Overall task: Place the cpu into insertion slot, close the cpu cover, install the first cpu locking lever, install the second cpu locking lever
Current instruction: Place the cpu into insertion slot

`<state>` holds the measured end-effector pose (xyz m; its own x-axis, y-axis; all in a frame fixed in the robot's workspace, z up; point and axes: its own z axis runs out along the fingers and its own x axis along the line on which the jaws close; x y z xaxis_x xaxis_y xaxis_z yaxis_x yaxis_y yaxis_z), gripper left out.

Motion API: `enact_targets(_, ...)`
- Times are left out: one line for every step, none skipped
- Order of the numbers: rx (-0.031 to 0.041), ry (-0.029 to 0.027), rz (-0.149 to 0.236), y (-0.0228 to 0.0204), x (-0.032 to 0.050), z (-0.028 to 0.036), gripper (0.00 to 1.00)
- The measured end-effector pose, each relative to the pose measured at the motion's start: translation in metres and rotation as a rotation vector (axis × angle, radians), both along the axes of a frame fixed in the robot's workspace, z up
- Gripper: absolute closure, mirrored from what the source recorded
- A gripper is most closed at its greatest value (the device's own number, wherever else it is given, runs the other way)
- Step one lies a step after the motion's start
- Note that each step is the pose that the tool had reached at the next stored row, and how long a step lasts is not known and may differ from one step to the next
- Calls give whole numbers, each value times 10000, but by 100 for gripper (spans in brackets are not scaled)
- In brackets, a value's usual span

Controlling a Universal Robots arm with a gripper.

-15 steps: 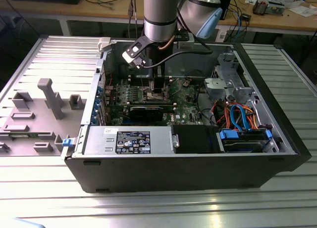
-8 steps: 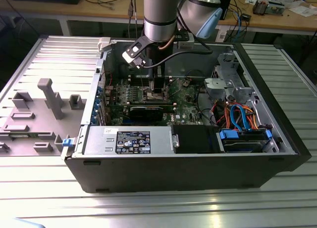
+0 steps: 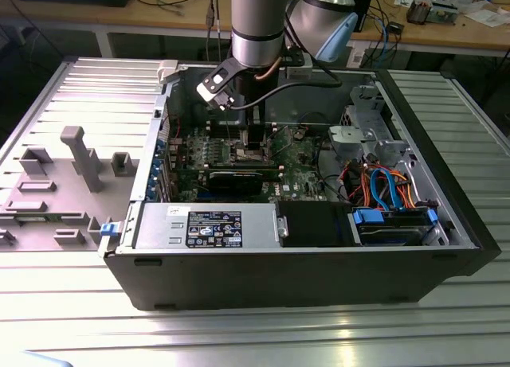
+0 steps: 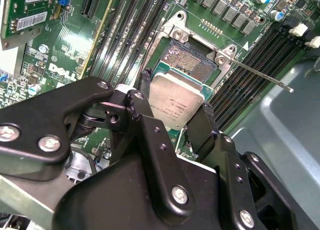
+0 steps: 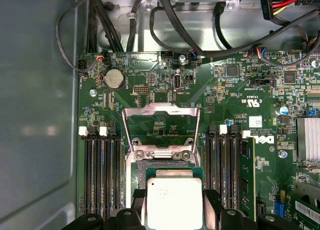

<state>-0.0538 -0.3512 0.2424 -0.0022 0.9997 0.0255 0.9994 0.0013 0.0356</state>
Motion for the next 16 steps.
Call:
enact_targets(3,-3,-9,0,0,-4,46)
enact_targets(5,-3,-48,1,1,-10,46)
enact_targets(1,0,-118,1,0,-16,46)
enact_targets(2,-1,-173,4,0,-33,46)
enact_targets(1,-1,-176,6,1,-55,46)
enact_targets(2,-1,-176,7,0,-82,46)
enact_targets(1,0,-176,8,0,-96,46)
enact_targets(-1,1,-177,7,0,-95,46)
enact_targets(-2,1,-176,7,0,-95,46)
enact_targets(1,-1,-177,8,0,-97,46)
enact_targets(1,0,-177,8,0,-98,46)
enact_targets(1,0,-176,8,0,-98,46)
enact_targets(1,-1,-176,8,0,-98,46)
enact_targets(2,-1,-177,8,0,-99,46)
enact_targets(1,0,-176,8,0,-99,46)
enact_targets(2,0,-176,8,0,-99,46)
